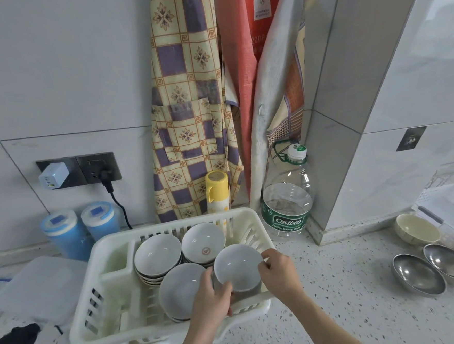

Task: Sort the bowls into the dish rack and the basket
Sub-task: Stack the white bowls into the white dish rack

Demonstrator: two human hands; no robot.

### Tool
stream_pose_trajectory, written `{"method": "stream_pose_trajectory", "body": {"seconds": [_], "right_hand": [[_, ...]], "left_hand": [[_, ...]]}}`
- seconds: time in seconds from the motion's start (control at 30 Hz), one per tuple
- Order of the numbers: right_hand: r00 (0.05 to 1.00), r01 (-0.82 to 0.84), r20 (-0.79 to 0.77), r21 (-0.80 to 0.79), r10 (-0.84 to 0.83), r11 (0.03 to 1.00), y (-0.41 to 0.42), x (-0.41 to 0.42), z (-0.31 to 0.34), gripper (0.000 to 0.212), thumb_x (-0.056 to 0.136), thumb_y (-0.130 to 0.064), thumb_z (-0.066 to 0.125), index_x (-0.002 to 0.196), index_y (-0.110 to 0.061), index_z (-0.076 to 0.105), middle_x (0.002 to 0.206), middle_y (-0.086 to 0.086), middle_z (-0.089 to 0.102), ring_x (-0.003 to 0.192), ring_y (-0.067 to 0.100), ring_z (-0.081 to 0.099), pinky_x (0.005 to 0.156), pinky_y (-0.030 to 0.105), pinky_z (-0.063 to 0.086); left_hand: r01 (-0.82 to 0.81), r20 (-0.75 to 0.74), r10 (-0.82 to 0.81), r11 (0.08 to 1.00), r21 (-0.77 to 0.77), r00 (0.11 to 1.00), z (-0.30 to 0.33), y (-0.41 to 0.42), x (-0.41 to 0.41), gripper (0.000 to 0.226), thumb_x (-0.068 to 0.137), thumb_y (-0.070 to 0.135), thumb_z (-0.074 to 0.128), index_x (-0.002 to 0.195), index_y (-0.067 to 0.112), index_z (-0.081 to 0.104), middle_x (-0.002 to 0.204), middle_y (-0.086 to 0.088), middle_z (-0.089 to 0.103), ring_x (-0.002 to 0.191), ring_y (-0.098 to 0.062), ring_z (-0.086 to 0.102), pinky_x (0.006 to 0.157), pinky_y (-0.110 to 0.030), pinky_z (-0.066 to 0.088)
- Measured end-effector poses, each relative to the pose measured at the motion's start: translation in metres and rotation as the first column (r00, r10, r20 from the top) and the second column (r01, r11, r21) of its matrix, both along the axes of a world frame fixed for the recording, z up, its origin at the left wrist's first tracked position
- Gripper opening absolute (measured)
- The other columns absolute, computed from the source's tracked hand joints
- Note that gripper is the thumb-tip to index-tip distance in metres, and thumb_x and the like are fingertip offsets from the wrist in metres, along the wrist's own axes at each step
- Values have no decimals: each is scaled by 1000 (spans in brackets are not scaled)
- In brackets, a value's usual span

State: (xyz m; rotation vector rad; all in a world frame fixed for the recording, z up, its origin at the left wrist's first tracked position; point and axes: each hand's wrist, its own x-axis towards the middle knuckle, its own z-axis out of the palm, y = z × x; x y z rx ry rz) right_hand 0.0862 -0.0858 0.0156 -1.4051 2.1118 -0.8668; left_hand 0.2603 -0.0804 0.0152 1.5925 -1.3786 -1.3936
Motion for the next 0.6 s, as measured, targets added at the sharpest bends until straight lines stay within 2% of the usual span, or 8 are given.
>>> {"method": "stream_pose_trajectory", "body": {"seconds": [0.13, 0.23, 0.3, 0.37, 0.47, 0.57, 0.6], "right_hand": [[998, 8, -68, 53, -4, 999, -2, 2, 0, 24, 84, -8, 50, 104, -6, 64, 66, 5, 63, 53, 18, 52, 46, 26, 39], [991, 4, -133, 108, 10, 994, -3, 4, 1, 25, 85, -9, 49, 104, -3, 63, 83, 13, 70, 71, 27, 66, 59, 35, 53], [984, 3, -175, 134, 21, 991, -4, 5, 2, 27, 84, -9, 48, 103, 0, 64, 87, 16, 71, 78, 30, 68, 65, 38, 55], [980, -9, -194, 156, 40, 988, -6, 7, 2, 28, 82, -8, 47, 103, 1, 63, 87, 17, 70, 70, 29, 65, 59, 36, 52], [967, -35, -241, 212, 87, 977, -8, 8, 2, 24, 82, -8, 46, 99, -2, 61, 81, 10, 66, 61, 20, 49, 50, 27, 38], [955, -29, -280, 257, 103, 966, -9, 11, 4, 7, 81, -7, 45, 75, -11, 47, 65, -1, 47, 51, 13, 38, 43, 22, 27], [954, -26, -280, 266, 104, 964, -9, 13, 4, 16, 80, -6, 44, 68, -14, 38, 61, -2, 41, 48, 12, 33, 42, 22, 25]], "left_hand": [[63, -26, -62, 998, 31, 998, 1, 7, -4, 40, 90, 23, 56, 128, 32, 47, 94, 1, 69, 43, -9, 58, 41, -15, 40], [90, -18, -89, 994, 62, 996, 3, 10, -5, 41, 89, 20, 54, 127, 34, 46, 91, 4, 66, 47, -8, 61, 41, -14, 39], [107, -3, -107, 991, 77, 994, 3, 12, -6, 42, 89, 23, 53, 129, 34, 46, 90, 6, 64, 48, -7, 62, 42, -14, 40], [120, 13, -121, 989, 90, 993, 4, 14, -7, 46, 89, 26, 53, 133, 33, 44, 91, 5, 64, 49, -6, 63, 43, -14, 41], [132, 40, -138, 985, 113, 990, 3, 17, -6, 56, 91, 27, 53, 144, 29, 34, 90, 6, 61, 51, -4, 65, 46, -14, 41], [138, 49, -145, 981, 137, 988, 5, 18, -5, 68, 92, 27, 51, 153, 26, 22, 91, 7, 60, 53, -2, 66, 44, -14, 39], [143, 49, -151, 980, 141, 987, 6, 18, -5, 67, 92, 27, 50, 153, 25, 21, 91, 7, 60, 54, -2, 67, 42, -13, 38]]}}
